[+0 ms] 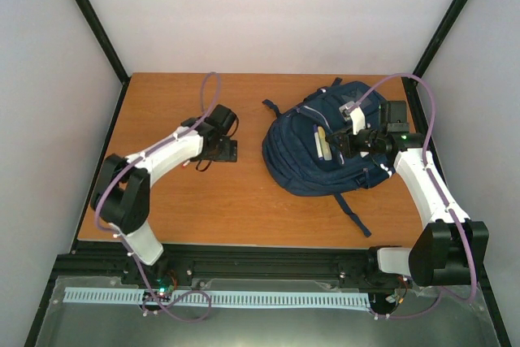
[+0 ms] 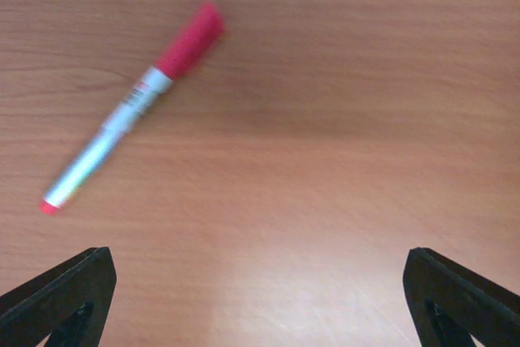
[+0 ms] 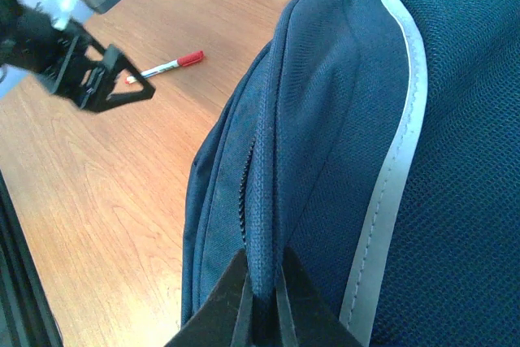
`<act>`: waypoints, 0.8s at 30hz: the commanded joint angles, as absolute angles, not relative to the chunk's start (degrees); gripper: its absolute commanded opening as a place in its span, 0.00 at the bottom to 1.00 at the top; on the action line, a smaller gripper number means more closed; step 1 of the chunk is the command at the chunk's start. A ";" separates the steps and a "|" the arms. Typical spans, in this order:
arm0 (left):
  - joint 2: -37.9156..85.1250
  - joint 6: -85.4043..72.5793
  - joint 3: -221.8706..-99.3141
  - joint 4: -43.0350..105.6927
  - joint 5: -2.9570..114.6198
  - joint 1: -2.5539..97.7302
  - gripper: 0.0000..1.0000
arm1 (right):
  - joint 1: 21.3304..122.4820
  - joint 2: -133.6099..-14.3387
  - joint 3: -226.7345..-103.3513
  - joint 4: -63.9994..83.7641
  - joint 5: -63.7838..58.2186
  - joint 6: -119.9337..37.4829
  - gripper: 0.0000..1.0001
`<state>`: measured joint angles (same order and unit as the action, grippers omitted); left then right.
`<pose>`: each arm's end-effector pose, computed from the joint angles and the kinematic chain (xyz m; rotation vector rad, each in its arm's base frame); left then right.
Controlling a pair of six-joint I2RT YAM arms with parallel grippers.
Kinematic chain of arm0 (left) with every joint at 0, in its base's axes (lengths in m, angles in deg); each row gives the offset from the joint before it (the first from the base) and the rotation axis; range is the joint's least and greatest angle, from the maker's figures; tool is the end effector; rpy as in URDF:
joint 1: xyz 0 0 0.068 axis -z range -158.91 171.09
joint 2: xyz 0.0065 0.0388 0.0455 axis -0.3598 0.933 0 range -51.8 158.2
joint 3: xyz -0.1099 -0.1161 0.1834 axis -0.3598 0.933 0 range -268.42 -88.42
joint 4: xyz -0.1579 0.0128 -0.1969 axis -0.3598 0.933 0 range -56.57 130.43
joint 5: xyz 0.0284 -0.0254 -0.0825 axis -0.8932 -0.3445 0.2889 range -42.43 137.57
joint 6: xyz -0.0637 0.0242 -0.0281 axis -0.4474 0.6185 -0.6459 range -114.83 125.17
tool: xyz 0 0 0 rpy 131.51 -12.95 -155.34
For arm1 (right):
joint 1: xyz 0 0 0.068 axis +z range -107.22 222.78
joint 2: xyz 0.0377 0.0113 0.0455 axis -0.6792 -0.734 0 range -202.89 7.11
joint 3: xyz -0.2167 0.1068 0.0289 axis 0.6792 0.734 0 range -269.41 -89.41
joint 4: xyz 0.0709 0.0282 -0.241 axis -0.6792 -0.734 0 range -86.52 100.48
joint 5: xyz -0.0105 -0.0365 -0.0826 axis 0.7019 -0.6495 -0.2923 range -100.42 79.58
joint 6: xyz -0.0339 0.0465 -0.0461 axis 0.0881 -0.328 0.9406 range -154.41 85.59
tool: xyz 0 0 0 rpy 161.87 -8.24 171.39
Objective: Pack the student bag
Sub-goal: Pick up the stationery from the center of the board.
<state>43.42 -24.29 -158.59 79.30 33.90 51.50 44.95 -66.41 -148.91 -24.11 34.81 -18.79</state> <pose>0.2867 -0.1515 0.1740 -0.0323 2.7357 0.0548 0.2728 0.0541 0.2503 -0.6884 2.1388 0.8201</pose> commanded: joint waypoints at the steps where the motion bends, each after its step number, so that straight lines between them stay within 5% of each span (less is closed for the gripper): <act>1: 49.56 -23.13 -162.76 80.03 31.54 44.16 1.00 | 45.07 -64.29 -149.43 -21.73 41.15 -17.12 0.03; 19: 67.07 -17.50 -174.98 82.57 38.10 36.65 0.99 | 44.19 -64.66 -149.35 -21.98 41.68 -16.77 0.03; 24: 67.76 -17.14 -174.71 83.79 43.54 36.64 0.86 | 44.10 -65.11 -149.39 -22.11 41.87 -16.55 0.03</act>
